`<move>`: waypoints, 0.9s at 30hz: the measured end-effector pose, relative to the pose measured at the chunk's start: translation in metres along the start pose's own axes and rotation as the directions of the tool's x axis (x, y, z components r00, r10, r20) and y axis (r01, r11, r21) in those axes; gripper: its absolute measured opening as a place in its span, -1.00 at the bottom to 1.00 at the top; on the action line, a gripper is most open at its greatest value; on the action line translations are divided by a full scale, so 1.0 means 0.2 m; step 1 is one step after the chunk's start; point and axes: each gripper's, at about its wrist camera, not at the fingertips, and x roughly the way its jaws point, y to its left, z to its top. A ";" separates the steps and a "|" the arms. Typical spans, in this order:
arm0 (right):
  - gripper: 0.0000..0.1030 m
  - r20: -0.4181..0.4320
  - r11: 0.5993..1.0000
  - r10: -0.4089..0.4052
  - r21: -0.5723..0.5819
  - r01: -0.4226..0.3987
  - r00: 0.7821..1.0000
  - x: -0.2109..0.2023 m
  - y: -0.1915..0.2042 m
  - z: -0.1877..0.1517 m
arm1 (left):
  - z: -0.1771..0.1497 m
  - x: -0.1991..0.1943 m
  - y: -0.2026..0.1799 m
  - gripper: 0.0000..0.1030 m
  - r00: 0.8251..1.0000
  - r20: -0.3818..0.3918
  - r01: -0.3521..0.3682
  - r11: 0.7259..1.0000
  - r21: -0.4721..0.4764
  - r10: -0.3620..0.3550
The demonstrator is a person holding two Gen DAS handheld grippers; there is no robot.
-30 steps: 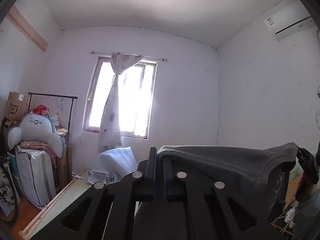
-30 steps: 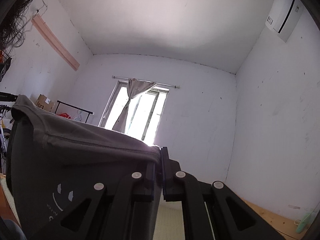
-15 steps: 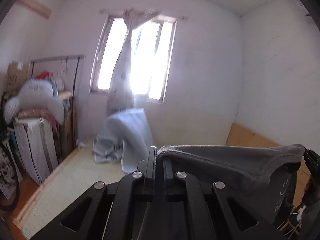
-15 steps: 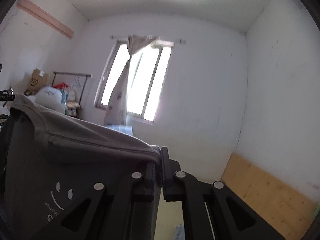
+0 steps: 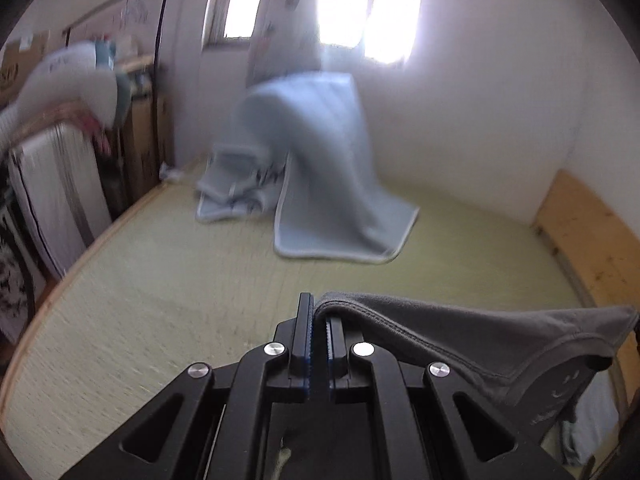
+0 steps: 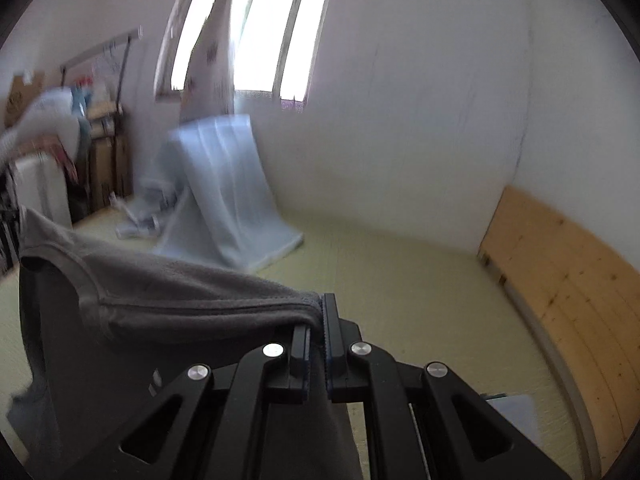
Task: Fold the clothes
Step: 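Lower the T-shirt onto the bed with both grippers and open them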
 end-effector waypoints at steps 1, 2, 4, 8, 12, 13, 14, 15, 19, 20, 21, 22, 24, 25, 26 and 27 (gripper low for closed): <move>-0.94 -0.033 1.000 0.000 -0.011 0.000 0.999 0.15 0.01 -0.02 | -0.02 0.12 0.01 -0.93 1.000 -0.026 -0.013 1.000 -0.008 0.013; -0.94 -0.065 1.000 0.000 -0.022 -0.001 0.998 0.30 0.02 -0.04 | -0.03 0.22 0.01 -0.93 0.999 -0.044 -0.023 1.000 -0.016 0.023; -0.94 -0.126 0.999 0.005 -0.040 -0.010 0.992 0.54 0.02 -0.13 | -0.05 0.43 0.03 -0.92 0.996 -0.079 -0.043 0.999 -0.030 0.041; -0.93 -0.224 1.000 0.030 -0.002 -0.031 0.974 0.97 0.00 -0.28 | -0.08 0.75 0.04 -0.92 0.991 -0.123 -0.062 0.998 -0.025 0.058; -0.92 -0.285 0.999 0.050 0.031 -0.043 0.957 1.24 0.01 -0.41 | -0.12 1.00 0.04 -0.91 0.986 -0.142 -0.086 0.996 -0.016 0.083; -0.92 -0.290 0.999 0.047 0.033 -0.039 0.956 1.31 0.01 -0.41 | -0.13 1.04 0.05 -0.91 0.985 -0.147 -0.090 0.996 -0.014 0.087; -0.91 -0.299 0.999 0.049 0.035 -0.040 0.953 1.37 0.02 -0.43 | -0.14 1.08 0.05 -0.91 0.984 -0.151 -0.095 0.995 -0.012 0.092; -0.91 -0.306 0.999 0.051 0.031 -0.043 0.951 1.42 0.04 -0.44 | -0.15 1.12 0.05 -0.91 0.983 -0.156 -0.100 0.995 -0.010 0.097; -0.89 -0.329 0.998 0.055 0.030 -0.048 0.943 1.57 0.09 -0.49 | -0.21 1.27 0.07 -0.89 0.978 -0.176 -0.113 0.994 -0.006 0.110; -0.82 -0.332 0.998 0.057 0.040 -0.046 0.942 1.61 0.10 -0.49 | -0.22 1.30 0.08 -0.88 0.977 -0.181 -0.116 0.993 -0.006 0.113; -0.77 -0.339 0.998 0.063 0.049 -0.049 0.939 1.65 0.12 -0.49 | -0.23 1.32 0.09 -0.86 0.975 -0.189 -0.120 0.993 -0.015 0.115; -0.64 -0.346 0.997 0.069 0.058 -0.052 0.936 1.69 0.13 -0.49 | -0.25 1.35 0.10 -0.77 0.973 -0.197 -0.124 0.992 -0.023 0.117; -0.24 -0.370 0.997 0.062 0.065 -0.041 0.927 1.74 0.13 -0.50 | -0.28 1.39 0.13 -0.39 0.971 -0.209 -0.125 0.991 -0.048 0.113; -0.05 -0.378 0.997 0.058 0.070 -0.034 0.924 1.75 0.12 -0.50 | -0.29 1.39 0.15 -0.11 0.972 -0.210 -0.122 0.991 -0.059 0.107; 0.05 -0.387 0.997 0.053 0.074 -0.027 0.921 1.76 0.12 -0.51 | -0.30 1.39 0.17 0.06 0.973 -0.210 -0.116 0.991 -0.073 0.099; 0.07 -0.391 0.996 0.057 0.083 -0.026 0.919 1.76 0.11 -0.51 | -0.31 1.38 0.19 0.40 0.973 -0.210 -0.112 0.990 -0.087 0.091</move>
